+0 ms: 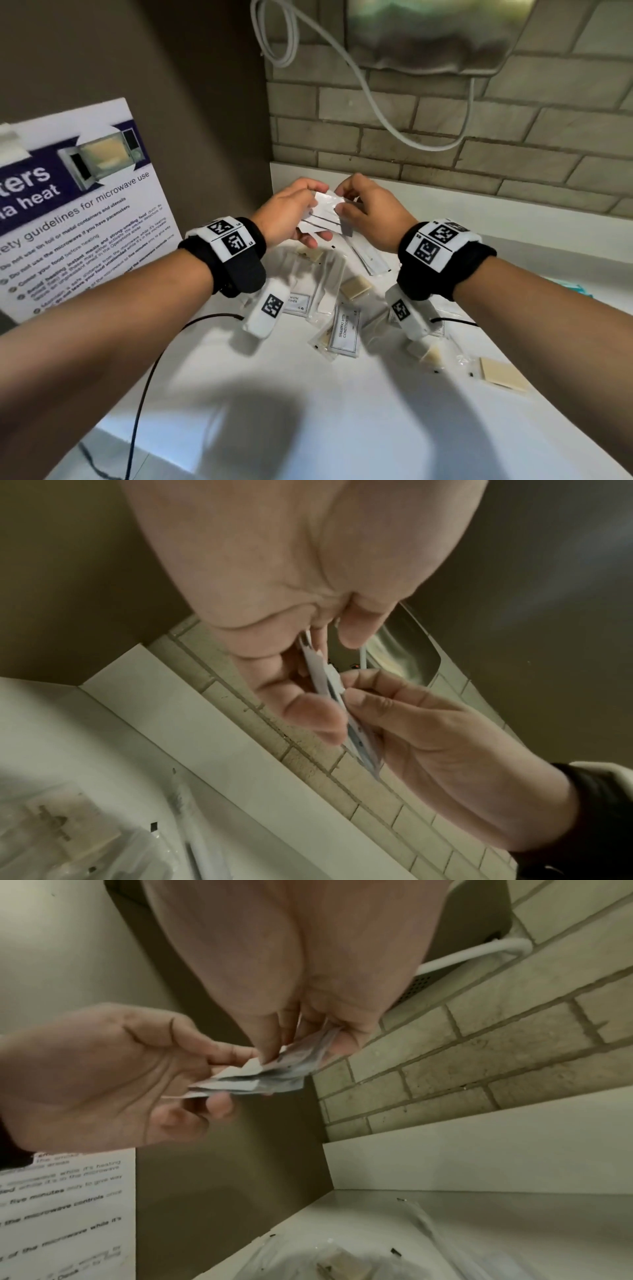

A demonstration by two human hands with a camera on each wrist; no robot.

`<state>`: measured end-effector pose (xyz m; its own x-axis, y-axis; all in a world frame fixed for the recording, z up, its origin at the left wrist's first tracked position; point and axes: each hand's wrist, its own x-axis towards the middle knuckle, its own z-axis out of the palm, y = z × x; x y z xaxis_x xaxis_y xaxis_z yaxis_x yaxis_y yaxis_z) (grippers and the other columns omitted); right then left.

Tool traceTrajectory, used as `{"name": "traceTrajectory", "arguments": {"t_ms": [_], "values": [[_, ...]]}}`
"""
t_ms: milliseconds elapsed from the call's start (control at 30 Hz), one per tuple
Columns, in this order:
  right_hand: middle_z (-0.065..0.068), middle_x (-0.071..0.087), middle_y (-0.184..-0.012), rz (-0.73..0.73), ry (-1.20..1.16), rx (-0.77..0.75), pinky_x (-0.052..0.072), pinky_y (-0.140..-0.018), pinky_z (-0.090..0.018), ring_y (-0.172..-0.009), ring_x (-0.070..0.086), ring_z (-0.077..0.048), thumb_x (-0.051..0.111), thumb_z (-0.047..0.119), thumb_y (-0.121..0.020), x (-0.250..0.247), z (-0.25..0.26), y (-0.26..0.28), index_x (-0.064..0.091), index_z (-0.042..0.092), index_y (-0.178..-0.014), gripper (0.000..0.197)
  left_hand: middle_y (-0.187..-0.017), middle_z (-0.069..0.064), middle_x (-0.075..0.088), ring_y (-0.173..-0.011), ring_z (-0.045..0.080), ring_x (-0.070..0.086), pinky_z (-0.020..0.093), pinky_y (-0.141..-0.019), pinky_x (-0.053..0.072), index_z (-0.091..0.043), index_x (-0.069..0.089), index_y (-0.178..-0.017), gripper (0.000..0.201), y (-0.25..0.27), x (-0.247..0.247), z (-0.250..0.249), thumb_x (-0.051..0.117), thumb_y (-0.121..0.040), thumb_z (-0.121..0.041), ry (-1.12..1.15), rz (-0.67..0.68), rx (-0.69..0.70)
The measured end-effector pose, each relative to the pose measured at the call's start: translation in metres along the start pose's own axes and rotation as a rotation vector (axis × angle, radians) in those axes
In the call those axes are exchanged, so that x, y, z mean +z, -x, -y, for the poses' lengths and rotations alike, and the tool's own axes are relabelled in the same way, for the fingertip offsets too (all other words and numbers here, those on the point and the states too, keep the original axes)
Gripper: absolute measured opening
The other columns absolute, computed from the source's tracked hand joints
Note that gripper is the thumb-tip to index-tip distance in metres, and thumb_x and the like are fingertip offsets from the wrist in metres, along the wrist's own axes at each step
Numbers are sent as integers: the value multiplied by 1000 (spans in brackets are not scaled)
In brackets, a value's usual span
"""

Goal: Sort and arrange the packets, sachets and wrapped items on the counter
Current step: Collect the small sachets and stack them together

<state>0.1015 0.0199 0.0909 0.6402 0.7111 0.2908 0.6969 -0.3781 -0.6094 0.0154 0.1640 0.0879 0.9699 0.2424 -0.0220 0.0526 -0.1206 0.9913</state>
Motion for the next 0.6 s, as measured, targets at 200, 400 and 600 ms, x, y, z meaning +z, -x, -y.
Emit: {"name": "traceTrajectory", "arguments": {"t_ms": [200,400,600], "values": [[-1,42,-100,-70,-1,-20,37,-69,-3,-79,45,-8,59,16,-93,7,5,2,68,6,-112,22,-102,10,56,-71,21,68,28,-50,51,-20,40,-132,52,-5,8,2,50,-88,5,-126,39,32],[1,44,-128,147,319,36,41,-98,-38,-117,42,-23,77,48,-70,-10,-6,21,40,29,-139,81,-92,10,56,-65,16,66,26,-52,54,-19,41,-135,55,-4,17,3,44,-89,11,-151,82,72],[0,57,-86,161,448,156,47,-67,-33,-87,64,-30,71,29,-79,-22,-30,37,46,15,-118,48,-94,7,53,-69,23,65,26,-49,54,-16,38,-134,49,-11,48,4,44,-90,6,-180,196,56]]}}
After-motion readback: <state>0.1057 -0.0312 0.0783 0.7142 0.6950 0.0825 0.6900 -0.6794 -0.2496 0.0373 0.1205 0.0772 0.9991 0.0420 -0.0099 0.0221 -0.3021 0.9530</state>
